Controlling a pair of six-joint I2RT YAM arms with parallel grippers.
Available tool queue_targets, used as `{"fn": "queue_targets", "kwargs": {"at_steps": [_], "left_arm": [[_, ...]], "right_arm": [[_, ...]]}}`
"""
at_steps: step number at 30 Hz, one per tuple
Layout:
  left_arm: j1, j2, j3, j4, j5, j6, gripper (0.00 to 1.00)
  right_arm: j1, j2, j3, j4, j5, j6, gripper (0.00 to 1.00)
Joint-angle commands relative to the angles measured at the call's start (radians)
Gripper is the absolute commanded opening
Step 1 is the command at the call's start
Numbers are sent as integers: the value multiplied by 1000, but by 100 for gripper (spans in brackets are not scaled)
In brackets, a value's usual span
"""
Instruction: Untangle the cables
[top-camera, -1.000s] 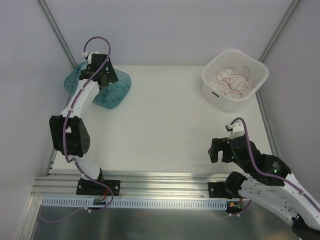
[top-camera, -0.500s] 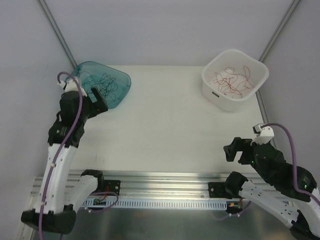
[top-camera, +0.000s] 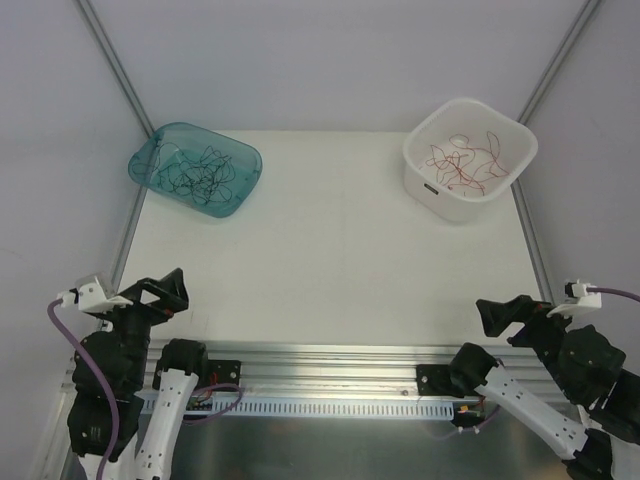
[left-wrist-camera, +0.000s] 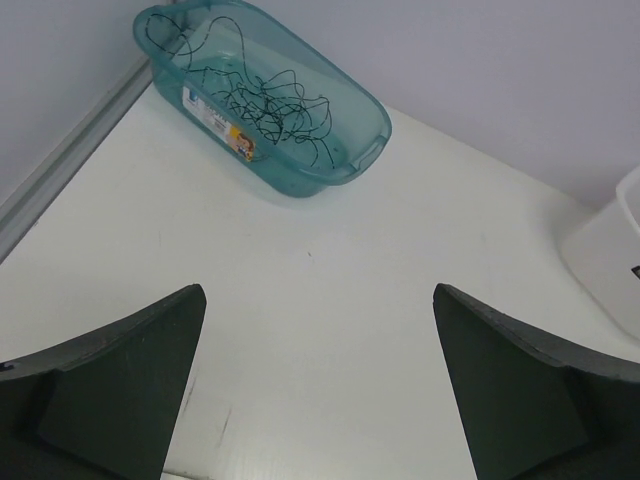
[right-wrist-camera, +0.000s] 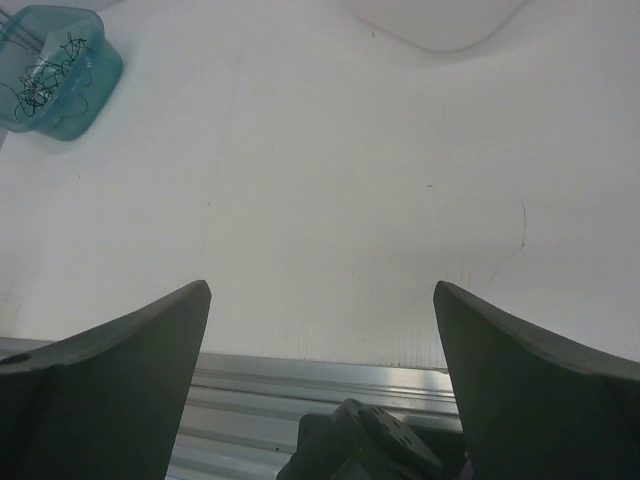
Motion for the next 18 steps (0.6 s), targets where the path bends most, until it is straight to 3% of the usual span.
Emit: {"fn": "queue_targets", "kwargs": {"at_steps": [1, 4, 10, 18], "left_arm": [[-2, -140, -15, -26, -98, -25, 99], [-2, -209, -23, -29, -155, -36, 99], [-2, -206, -32, -48, -212, -63, 99], [-2, -206, -55, -46, -207, -91, 99]], "right_arm": [[1, -43, 7, -17, 29, 25, 100], [-1, -91, -6, -4, 37, 28, 100], [1, -123, -6, 12, 61, 36, 100], [1, -123, 1, 25, 75, 28, 100]]}}
